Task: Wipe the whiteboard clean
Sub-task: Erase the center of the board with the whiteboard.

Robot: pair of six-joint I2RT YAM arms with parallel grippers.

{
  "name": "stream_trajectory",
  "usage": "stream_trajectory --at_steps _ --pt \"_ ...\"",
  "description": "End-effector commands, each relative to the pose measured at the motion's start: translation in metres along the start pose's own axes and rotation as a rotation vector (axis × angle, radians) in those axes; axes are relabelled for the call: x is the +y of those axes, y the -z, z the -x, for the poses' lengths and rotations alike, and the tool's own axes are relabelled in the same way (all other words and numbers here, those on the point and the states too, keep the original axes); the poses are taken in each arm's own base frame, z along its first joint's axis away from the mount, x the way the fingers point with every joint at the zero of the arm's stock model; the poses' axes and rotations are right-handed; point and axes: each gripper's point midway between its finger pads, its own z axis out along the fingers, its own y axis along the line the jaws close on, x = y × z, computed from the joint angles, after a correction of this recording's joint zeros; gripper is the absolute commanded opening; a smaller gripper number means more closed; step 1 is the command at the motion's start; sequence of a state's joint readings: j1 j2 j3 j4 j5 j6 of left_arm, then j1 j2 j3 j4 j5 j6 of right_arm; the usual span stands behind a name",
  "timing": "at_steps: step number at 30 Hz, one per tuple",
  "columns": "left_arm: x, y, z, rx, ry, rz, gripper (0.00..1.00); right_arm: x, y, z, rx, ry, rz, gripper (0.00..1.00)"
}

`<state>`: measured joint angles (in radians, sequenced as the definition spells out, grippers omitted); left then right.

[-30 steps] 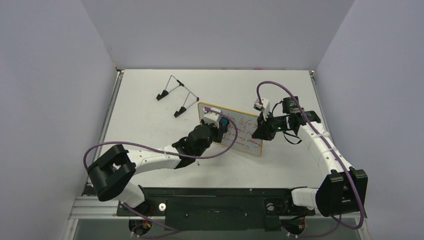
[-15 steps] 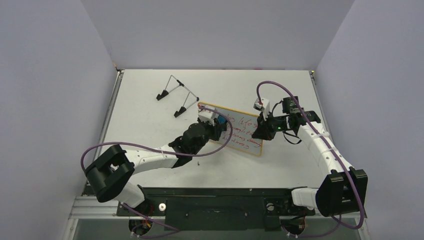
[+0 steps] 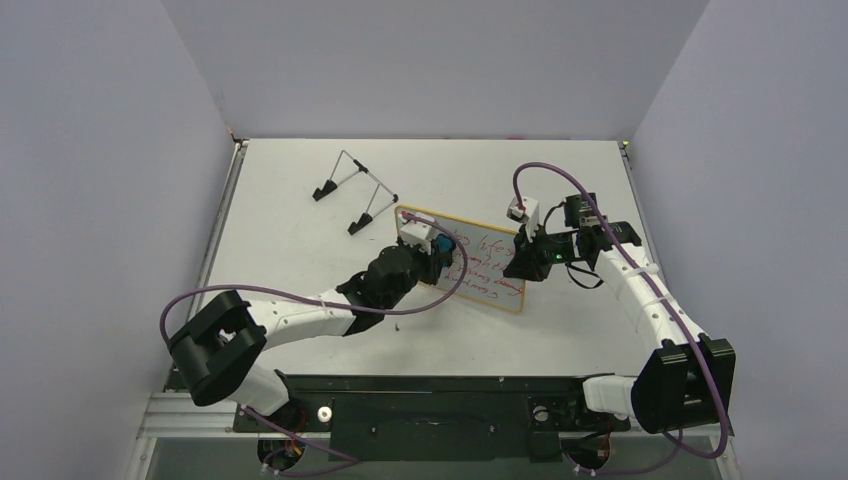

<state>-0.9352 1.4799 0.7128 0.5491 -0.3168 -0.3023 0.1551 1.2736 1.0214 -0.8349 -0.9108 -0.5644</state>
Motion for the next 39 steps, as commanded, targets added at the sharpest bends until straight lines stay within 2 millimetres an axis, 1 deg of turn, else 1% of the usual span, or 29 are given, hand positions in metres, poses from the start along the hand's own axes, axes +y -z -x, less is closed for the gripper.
stream_trajectory --at_steps 1,3,4,5,6,7,8,10,11,13,15,16,17,18,19,20,21,22,24,26,28,33,35,38,39 --pt "-0.011 -0.003 0.088 -0.200 0.032 -0.038 0.00 0.020 -0.002 -0.015 0.069 -0.023 0.073 0.00" --pt "-0.011 -0.004 0.080 -0.182 0.037 -0.041 0.00 0.020 -0.002 -0.015 0.069 -0.024 0.074 0.00" --pt "-0.009 -0.003 0.071 -0.167 0.041 -0.041 0.00 0.020 -0.002 -0.015 0.068 -0.023 0.073 0.00" --pt "-0.009 -0.002 0.066 -0.160 0.056 -0.045 0.00 0.020 -0.002 -0.015 0.068 -0.023 0.073 0.00" --pt "-0.007 0.000 0.052 -0.144 0.059 -0.047 0.00 0.021 -0.002 -0.015 0.069 -0.024 0.074 0.00" --pt "-0.007 0.002 0.044 -0.135 0.074 -0.048 0.00 0.021 -0.002 -0.015 0.068 -0.023 0.073 0.00" --pt "-0.007 0.006 0.031 -0.120 0.074 -0.055 0.00 0.021 -0.002 -0.015 0.068 -0.023 0.074 0.00" --pt "-0.008 0.011 0.016 -0.106 0.085 -0.058 0.00 0.021 -0.002 -0.015 0.067 -0.022 0.076 0.00" --pt "-0.007 0.013 0.013 -0.105 0.090 -0.055 0.00 0.021 -0.002 -0.014 0.066 -0.022 0.077 0.00" --pt "-0.008 0.014 0.013 -0.112 0.091 -0.054 0.00 0.021 -0.003 -0.015 0.070 -0.022 0.079 0.00" --pt "-0.011 0.013 0.022 -0.128 0.080 -0.056 0.00 0.021 -0.003 -0.015 0.072 -0.022 0.079 0.00" --pt "-0.015 0.011 0.032 -0.141 0.077 -0.060 0.00 0.021 -0.003 -0.015 0.072 -0.022 0.079 0.00" --pt "-0.016 0.009 0.036 -0.146 0.062 -0.060 0.00 0.021 -0.003 -0.016 0.074 -0.023 0.079 0.00" --pt "-0.019 0.007 0.046 -0.156 0.058 -0.060 0.00 0.021 -0.003 -0.016 0.074 -0.023 0.079 0.00" --pt "-0.020 0.004 0.049 -0.156 0.038 -0.057 0.00 0.020 -0.003 -0.016 0.074 -0.024 0.077 0.00" --pt "-0.024 0.001 0.060 -0.168 0.034 -0.060 0.00 0.020 -0.003 -0.016 0.075 -0.025 0.077 0.00" --pt "-0.025 -0.001 0.061 -0.167 0.021 -0.059 0.00 0.021 -0.003 -0.016 0.076 -0.023 0.076 0.00" --pt "-0.029 -0.004 0.068 -0.173 0.015 -0.065 0.00 0.020 -0.003 -0.016 0.076 -0.024 0.076 0.00" --pt "-0.034 -0.008 0.073 -0.174 0.011 -0.075 0.00 0.020 -0.003 -0.017 0.076 -0.024 0.075 0.00" --pt "-0.036 -0.011 0.069 -0.165 0.004 -0.075 0.00 0.021 -0.003 -0.016 0.074 -0.022 0.076 0.00" --pt "-0.035 -0.011 0.060 -0.150 -0.003 -0.071 0.00 0.021 -0.003 -0.016 0.073 -0.020 0.075 0.00" --pt "-0.027 0.000 0.027 -0.106 0.007 -0.070 0.00 0.022 -0.002 -0.015 0.071 -0.019 0.077 0.00" --pt "-0.025 0.002 0.019 -0.095 0.021 -0.065 0.00 0.022 -0.003 -0.015 0.072 -0.017 0.080 0.00" --pt "-0.024 0.000 0.019 -0.094 0.021 -0.055 0.00 0.022 -0.003 -0.016 0.075 -0.020 0.082 0.00" --pt "-0.025 -0.001 0.025 -0.101 0.019 -0.050 0.00 0.022 -0.003 -0.016 0.074 -0.020 0.082 0.00"
